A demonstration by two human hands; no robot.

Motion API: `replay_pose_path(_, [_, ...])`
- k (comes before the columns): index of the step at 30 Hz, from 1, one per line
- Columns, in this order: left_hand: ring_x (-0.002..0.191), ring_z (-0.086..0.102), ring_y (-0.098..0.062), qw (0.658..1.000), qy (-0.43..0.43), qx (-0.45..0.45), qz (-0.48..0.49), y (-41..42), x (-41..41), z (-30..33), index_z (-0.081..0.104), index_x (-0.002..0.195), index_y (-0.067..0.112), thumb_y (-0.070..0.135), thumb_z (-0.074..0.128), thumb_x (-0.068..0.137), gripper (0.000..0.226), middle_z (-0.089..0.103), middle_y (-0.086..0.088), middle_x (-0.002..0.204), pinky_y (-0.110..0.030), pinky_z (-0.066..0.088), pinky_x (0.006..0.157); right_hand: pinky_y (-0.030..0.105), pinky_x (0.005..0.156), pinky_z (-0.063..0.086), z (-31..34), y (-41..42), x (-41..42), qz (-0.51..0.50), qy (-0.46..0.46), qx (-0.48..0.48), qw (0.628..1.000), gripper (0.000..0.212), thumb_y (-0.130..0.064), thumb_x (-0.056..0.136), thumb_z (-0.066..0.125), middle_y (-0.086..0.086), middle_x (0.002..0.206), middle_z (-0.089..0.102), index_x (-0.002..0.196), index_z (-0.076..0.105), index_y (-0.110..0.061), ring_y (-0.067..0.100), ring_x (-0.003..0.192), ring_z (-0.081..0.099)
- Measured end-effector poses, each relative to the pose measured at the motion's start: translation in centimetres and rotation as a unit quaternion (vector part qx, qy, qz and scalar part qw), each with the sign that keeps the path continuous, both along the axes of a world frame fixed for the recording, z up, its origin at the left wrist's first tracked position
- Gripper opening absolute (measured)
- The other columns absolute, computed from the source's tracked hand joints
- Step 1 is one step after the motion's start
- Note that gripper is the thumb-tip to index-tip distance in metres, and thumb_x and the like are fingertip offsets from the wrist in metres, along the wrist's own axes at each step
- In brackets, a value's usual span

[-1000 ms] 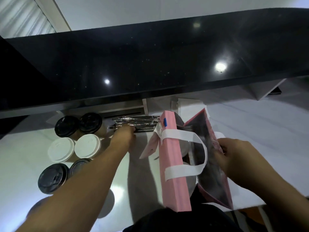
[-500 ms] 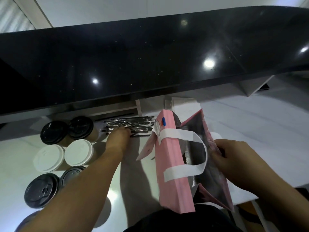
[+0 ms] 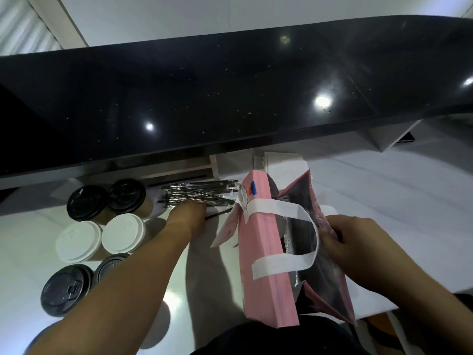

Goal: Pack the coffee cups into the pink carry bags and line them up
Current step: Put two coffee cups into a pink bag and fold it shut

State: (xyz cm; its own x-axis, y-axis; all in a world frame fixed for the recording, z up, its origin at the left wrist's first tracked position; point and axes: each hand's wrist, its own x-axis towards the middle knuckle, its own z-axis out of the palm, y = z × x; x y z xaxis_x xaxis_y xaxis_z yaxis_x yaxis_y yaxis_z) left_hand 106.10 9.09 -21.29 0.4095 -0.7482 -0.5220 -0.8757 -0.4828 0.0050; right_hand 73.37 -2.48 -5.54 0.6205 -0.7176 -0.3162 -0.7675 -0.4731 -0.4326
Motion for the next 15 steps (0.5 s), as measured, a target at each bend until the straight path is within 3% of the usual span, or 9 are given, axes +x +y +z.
replay_pose_path(4, [0.097, 0.068, -0.029, 0.998, 0.053, -0.007, 0.028, 1.0, -0.8, 1.0, 0.064, 0.097, 0.037, 0.042, 0.057, 0.096, 0.009, 0.072, -0.002, 0.108, -0.038, 0.059, 0.084, 0.023, 0.047, 0.03, 0.0, -0.4, -0.1, 0.013, 0.006, -0.009, 1.0, 0.041, -0.039, 0.102, 0.05, -0.011, 0.051, 0.056, 0.063, 0.05, -0.027, 0.01, 0.047, 0.05])
replay_pose_path(7, [0.082, 0.061, -0.026, 0.997, 0.044, -0.027, 0.058, 2.4, -1.1, 1.8, 0.055, 0.079, 0.031, 0.044, 0.063, 0.094, 0.021, 0.07, -0.003, 0.095, -0.03, 0.047, 0.066, 0.038, 0.053, 0.049, 0.1, -0.6, 0.0, 0.03, 0.011, -0.005, 0.999, 0.04, -0.045, 0.103, 0.046, -0.003, 0.061, 0.062, 0.074, 0.061, -0.022, 0.016, 0.056, 0.058])
replay_pose_path(10, [0.082, 0.065, -0.022, 0.993, 0.054, -0.043, 0.091, 3.8, -1.2, 3.5, 0.067, 0.093, 0.028, 0.025, 0.066, 0.088, 0.006, 0.071, 0.004, 0.09, -0.026, 0.044, 0.057, 0.042, 0.06, 0.054, 0.3, -0.8, 0.1, 0.032, 0.016, -0.002, 0.999, 0.048, -0.052, 0.104, 0.039, -0.002, 0.064, 0.065, 0.075, 0.061, -0.021, 0.016, 0.06, 0.061])
replay_pose_path(12, [0.092, 0.069, -0.019, 0.992, 0.056, -0.046, 0.099, 4.6, -1.4, 4.9, 0.074, 0.109, 0.028, 0.021, 0.065, 0.09, 0.022, 0.076, 0.005, 0.102, -0.029, 0.054, 0.071, 0.042, 0.062, 0.056, 0.4, -1.0, 0.1, 0.043, 0.021, 0.0, 0.999, 0.049, -0.053, 0.104, 0.037, -0.003, 0.067, 0.067, 0.076, 0.062, -0.022, 0.015, 0.062, 0.063])
replay_pose_path(15, [0.095, 0.069, -0.017, 0.989, 0.063, -0.061, 0.122, 5.7, -1.9, 7.2, 0.08, 0.113, 0.024, 0.017, 0.067, 0.088, 0.029, 0.078, 0.005, 0.105, -0.03, 0.056, 0.081, 0.039, 0.061, 0.056, 0.5, -1.3, -0.1, 0.058, 0.016, 0.003, 0.998, 0.044, -0.047, 0.104, 0.04, -0.003, 0.07, 0.069, 0.077, 0.064, -0.022, 0.014, 0.062, 0.064])
